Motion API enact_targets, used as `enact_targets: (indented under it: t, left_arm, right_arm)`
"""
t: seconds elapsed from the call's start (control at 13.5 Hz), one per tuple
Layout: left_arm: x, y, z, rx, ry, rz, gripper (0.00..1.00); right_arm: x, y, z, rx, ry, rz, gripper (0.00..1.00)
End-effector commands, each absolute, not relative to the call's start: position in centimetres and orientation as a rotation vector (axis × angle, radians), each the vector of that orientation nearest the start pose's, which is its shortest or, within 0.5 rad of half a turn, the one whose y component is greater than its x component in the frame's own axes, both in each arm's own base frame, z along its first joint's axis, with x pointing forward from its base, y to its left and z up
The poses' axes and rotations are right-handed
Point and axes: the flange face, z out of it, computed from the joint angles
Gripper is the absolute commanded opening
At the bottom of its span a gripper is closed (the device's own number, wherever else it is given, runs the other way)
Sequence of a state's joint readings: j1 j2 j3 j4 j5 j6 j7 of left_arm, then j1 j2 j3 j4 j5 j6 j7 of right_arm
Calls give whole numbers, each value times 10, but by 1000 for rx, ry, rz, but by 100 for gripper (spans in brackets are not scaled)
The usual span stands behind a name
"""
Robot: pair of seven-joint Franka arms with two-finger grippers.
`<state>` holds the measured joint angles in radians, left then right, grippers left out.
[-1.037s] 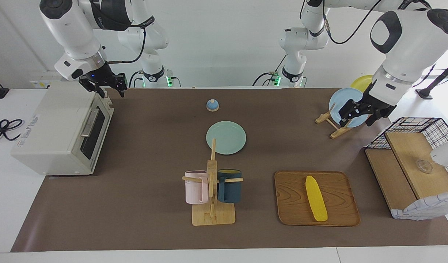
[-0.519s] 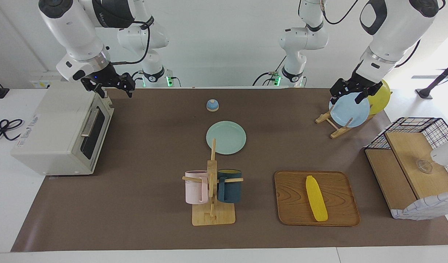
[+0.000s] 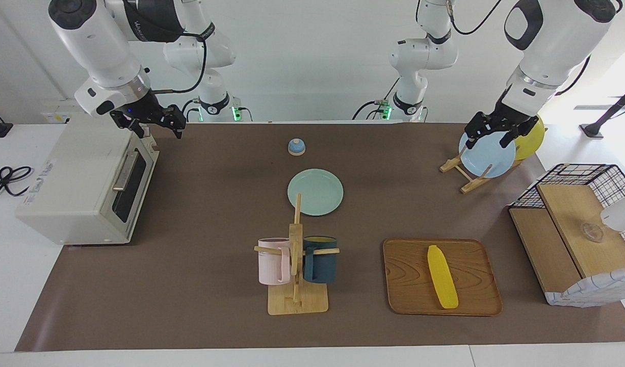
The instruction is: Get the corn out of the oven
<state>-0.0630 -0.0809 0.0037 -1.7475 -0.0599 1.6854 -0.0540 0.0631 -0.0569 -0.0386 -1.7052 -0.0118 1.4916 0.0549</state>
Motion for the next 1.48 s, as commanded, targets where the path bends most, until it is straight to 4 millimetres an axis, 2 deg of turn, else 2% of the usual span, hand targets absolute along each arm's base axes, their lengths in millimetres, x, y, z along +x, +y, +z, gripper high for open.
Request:
enact_targets:
  t: [0.0,0.3,0.52,0.89,1.04,1.41]
  left_arm:
    - [540,-36,583,-3185,49,-29,100]
    - [543,-35,582,-3185,59,-32,100]
    - [542,-34,580,-3185,58,-34,100]
    - [545,-34,577,-3185,67,-49,100]
    - [546,-33,577,-3181,108,-70,100]
    - [546,-33,574,-3181,110,-72,100]
  right_arm:
    - [526,7,589,-3134,82,263,100]
    - [527,0,588,-3133,62,265,100]
    - [529,-7,609,-3133,60,200,100]
    - [526,-36,619,-3112,63,173,100]
    - [524,-31,628,-3129,55,163,100]
    - [528,-32,627,-3126,66,112,100]
